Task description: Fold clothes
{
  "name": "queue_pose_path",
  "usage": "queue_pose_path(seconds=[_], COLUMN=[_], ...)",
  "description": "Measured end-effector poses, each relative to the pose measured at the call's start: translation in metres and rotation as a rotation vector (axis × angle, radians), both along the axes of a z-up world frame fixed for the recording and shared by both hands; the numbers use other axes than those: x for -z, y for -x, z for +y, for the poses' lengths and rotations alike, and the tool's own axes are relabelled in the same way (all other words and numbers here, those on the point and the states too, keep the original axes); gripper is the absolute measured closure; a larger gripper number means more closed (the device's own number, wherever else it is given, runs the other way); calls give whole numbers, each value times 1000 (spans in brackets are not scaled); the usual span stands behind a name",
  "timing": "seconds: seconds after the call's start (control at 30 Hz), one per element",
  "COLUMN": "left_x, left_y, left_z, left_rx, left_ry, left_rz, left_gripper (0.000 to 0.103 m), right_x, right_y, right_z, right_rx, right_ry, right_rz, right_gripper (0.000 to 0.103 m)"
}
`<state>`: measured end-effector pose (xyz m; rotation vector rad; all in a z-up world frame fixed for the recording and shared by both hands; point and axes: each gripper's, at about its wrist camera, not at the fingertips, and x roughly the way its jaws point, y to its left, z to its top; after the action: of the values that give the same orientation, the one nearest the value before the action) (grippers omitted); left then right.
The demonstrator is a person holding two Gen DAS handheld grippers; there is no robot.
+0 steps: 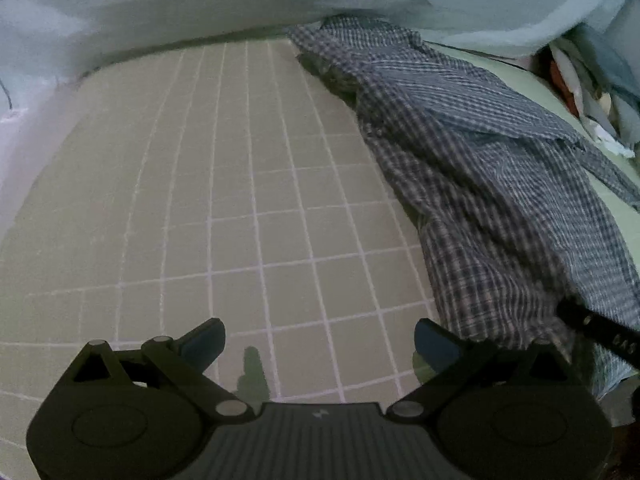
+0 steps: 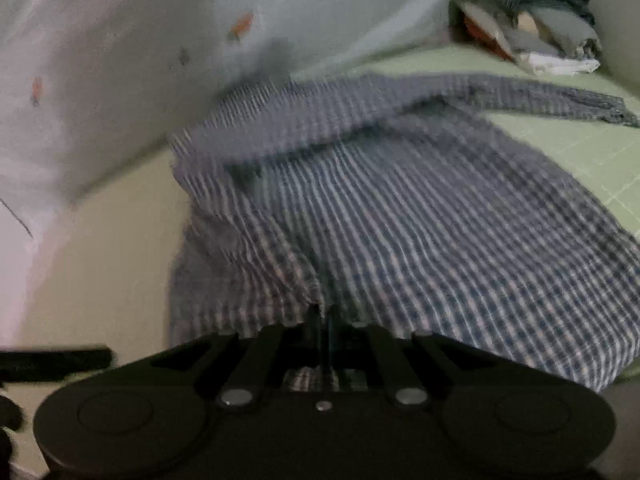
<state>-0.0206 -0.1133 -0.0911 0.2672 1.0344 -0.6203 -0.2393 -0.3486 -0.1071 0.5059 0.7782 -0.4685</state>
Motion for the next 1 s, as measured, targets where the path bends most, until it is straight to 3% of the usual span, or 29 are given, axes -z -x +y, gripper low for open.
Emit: queue_pose_path(seconds=[0.07, 0.1, 0.23, 0.3, 0.5, 0.7, 1.0], left_x=[2, 2, 5, 8, 8, -3, -1], left_y=[-6, -9, -27, -40, -64, -75, -96], left_z=[-1, -2, -3, -5, -25, -49, -100], left_rx=[11, 17, 27, 17, -4, -125, -231], left_ry=[7, 11, 30, 44, 84, 119, 50], left_rz=[11, 17, 31, 54, 50, 3, -59], left_gripper=[3, 3, 3, 3, 3, 3, 3], right_x=[1, 1, 2, -3, -35, -44, -38], right_y=[-2, -2, -6, -6, 3, -20, -66], right_z=[-1, -1, -2, -3, -27, -94, -217], right_rx=[4, 6, 14, 44, 118, 150, 208], right_ry=[5, 7, 16, 14, 18, 24, 17], right_rz=[23, 35, 82, 91, 22, -22, -97], right_gripper=[93, 82, 72, 61, 35, 35, 31])
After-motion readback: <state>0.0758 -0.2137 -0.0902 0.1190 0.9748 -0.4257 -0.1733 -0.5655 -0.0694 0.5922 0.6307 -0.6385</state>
